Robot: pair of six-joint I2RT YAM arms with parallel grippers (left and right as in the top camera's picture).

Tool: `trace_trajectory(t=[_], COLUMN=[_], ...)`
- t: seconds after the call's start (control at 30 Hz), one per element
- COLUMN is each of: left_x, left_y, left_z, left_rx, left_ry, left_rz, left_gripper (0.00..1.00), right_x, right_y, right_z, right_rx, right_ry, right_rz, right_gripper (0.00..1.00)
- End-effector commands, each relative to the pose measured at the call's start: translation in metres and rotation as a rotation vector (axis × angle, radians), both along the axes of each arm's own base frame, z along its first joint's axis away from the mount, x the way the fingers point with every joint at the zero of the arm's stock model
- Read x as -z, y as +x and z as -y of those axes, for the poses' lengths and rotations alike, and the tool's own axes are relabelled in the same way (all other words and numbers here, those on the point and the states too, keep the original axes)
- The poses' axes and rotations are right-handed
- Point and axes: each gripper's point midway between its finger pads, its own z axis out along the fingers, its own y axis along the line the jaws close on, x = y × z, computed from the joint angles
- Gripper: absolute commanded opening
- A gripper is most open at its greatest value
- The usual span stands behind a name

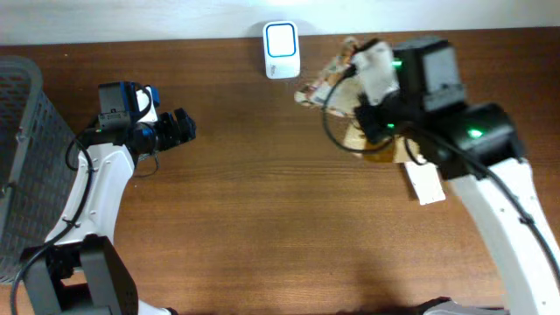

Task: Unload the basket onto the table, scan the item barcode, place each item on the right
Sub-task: 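Carry the snack bag right and drop it onto the other items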

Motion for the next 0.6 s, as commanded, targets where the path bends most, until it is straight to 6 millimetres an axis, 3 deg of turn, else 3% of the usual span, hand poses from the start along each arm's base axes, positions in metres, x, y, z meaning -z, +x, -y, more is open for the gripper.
trace_trajectory(t=[0.0,0.1,0.23,0.3,0.37,0.43,0.47,0.57], left_x=[-0.001,-0.001,-0.001,-0.001,-0.001,-0.001,-0.001,-0.001], left_y=[0.001,0.001,0.001,0.001,0.001,0.001,0.001,0.001], left_z=[-0.002,-0.002,-0.002,-0.002,-0.002,-0.002,-0.002,-0.002], left_rx=[0.004,0.004,0.004,0.004,0.004,0.004,0.004,0.004], left_ry=[0.009,0.009,0.009,0.009,0.009,0.009,0.009,0.009], left_rz=[0.006,0.006,0.006,0.006,0.006,0.006,0.006,0.006], left_gripper=[0.99,0.99,0.99,0.99,0.99,0.99,0.99,0.99], right_x=[0.03,0.087,0.153,0.162,0.164,0.165,0.165,0.156], right_y=[-0.028,-0.034,-0.021,-0.008,-0.003,-0.002,-0.003,-0.004], right_z=[0.049,0.108,0.159,0.172,0.185,0.196,0.199,0.207], right_rx=[0.168,0.351,0.466,0.492,0.53,0.557,0.566,0.62], right_ry=[0.068,0.062,0.183,0.302,0.315,0.318,0.318,0.343], right_rz=[-0.222,-0.379,-0.389,-0.322,-0.287,-0.273,-0.274,-0.259], right_gripper=[0.04,0.04,0.04,0.04,0.06,0.56,0.75,0.85])
